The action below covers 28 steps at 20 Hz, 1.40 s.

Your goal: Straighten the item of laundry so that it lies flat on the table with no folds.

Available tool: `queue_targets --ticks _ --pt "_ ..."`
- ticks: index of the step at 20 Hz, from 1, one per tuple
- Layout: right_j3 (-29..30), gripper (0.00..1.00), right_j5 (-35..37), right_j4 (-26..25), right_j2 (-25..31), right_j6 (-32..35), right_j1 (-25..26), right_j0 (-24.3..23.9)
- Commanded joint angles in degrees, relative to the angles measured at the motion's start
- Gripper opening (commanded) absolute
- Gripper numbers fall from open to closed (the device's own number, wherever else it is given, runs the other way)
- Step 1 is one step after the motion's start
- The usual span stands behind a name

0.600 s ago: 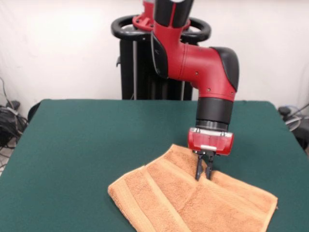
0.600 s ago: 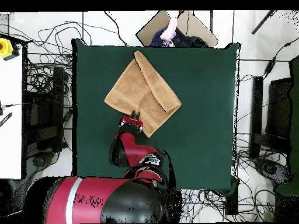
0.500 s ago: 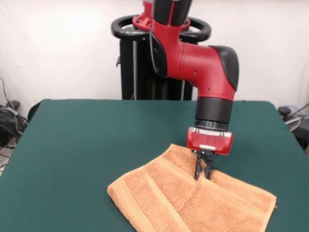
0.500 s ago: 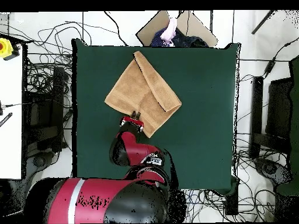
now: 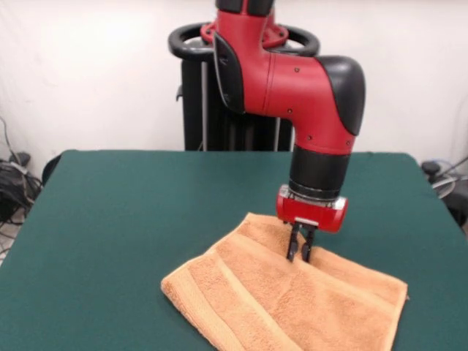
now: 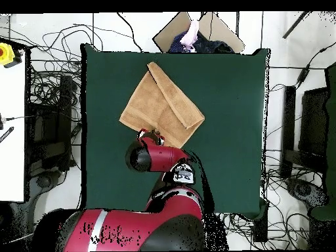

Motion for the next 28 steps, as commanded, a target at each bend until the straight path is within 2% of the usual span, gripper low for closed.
queue_targets --ticks 1,11,17,28 --pt "-0.9 0.00 9.3 -3.8 3.8 -0.2 4.4 -1.0" --pt "-0.5 0.00 7.5 -5.9 5.8 1.6 6.6 -2.1" --pt "4.2 0.00 5.2 -5.3 5.3 5.2 6.8 -0.5" --pt "11.6 0.00 3.8 -3.1 6.5 9.3 4.3 1.8"
